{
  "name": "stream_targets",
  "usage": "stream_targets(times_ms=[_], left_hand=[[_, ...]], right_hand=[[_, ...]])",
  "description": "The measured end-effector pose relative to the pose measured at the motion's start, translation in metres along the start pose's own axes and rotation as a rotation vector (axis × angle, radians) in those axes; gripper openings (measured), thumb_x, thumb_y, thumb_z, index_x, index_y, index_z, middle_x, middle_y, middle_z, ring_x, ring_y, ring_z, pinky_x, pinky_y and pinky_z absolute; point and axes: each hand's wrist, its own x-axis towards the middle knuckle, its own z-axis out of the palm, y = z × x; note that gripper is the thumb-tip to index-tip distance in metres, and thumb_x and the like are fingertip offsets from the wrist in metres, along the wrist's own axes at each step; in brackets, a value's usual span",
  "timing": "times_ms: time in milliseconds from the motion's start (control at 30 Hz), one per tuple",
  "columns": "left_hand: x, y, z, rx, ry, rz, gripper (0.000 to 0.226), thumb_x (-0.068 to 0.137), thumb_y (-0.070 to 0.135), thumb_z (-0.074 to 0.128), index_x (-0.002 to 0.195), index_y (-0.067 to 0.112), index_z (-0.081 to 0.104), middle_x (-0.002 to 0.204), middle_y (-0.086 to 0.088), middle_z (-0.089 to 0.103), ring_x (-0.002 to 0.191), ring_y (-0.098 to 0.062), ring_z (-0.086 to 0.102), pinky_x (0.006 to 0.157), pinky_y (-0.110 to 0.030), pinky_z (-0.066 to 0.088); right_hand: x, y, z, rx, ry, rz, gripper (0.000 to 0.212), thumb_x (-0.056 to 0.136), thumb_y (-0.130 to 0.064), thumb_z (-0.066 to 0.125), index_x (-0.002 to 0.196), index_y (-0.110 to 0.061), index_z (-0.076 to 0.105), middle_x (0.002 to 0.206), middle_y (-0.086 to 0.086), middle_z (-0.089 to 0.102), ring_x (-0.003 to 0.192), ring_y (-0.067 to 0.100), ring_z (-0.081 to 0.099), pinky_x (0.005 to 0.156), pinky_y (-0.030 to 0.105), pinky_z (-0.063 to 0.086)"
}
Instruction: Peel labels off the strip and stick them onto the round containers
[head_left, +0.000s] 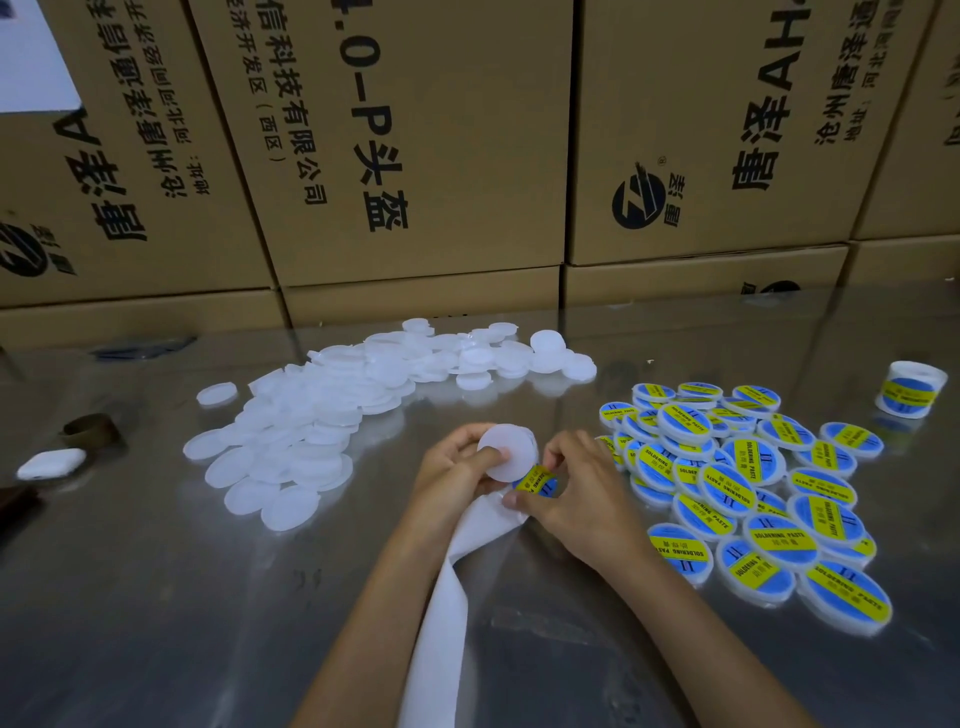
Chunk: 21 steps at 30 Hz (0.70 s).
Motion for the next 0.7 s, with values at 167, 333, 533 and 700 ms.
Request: stream_targets(times_ms=[167,333,533,700], left_hand=[[0.004,0.002,-0.002,0.012,0.056,-0.022,0.019,0.091,-0.008,0.060,0.098,0.007,0.069,0.088,-0.006,0.071,0.074,-0.015,0.070,0.062,-0.025,0.060],[0.006,0.004,-0.006,-0.006,0.082,-0.052,0.016,0.091,-0.005,0.061,0.098,0.008,0.068,0.097,-0.012,0.068,0.081,-0.027,0.067,0.059,-0.028,0.060],[0.003,0.007,-0.005,-0.003,0.076,-0.042,0.017,0.091,-0.005,0.061,0.096,0.009,0.068,0.095,-0.011,0.068,0.077,-0.024,0.069,0.057,-0.026,0.059],[0.000,0.005,-0.004,-0.016,0.070,-0.036,0.018,0.092,-0.003,0.060,0.107,0.005,0.067,0.104,-0.018,0.069,0.074,-0.023,0.071,0.059,-0.029,0.058]], right_hand=[[-0.001,-0.003,-0.010,-0.019,-0.041,-0.077,0.019,0.073,-0.014,0.072,0.079,-0.019,0.055,0.087,-0.006,0.054,0.087,0.014,0.046,0.071,0.009,0.031],[-0.003,-0.008,-0.015,0.059,-0.173,-0.058,0.019,0.071,-0.006,0.070,0.073,-0.019,0.057,0.072,-0.008,0.054,0.068,0.002,0.049,0.062,0.009,0.035],[-0.005,-0.012,-0.018,0.119,-0.264,-0.004,0.019,0.072,-0.011,0.069,0.068,-0.021,0.053,0.061,-0.002,0.058,0.052,0.004,0.047,0.051,0.015,0.038],[-0.004,-0.014,-0.027,0.258,-0.459,0.079,0.025,0.079,-0.010,0.071,0.066,-0.019,0.051,0.066,-0.006,0.059,0.055,0.003,0.046,0.056,0.016,0.040]])
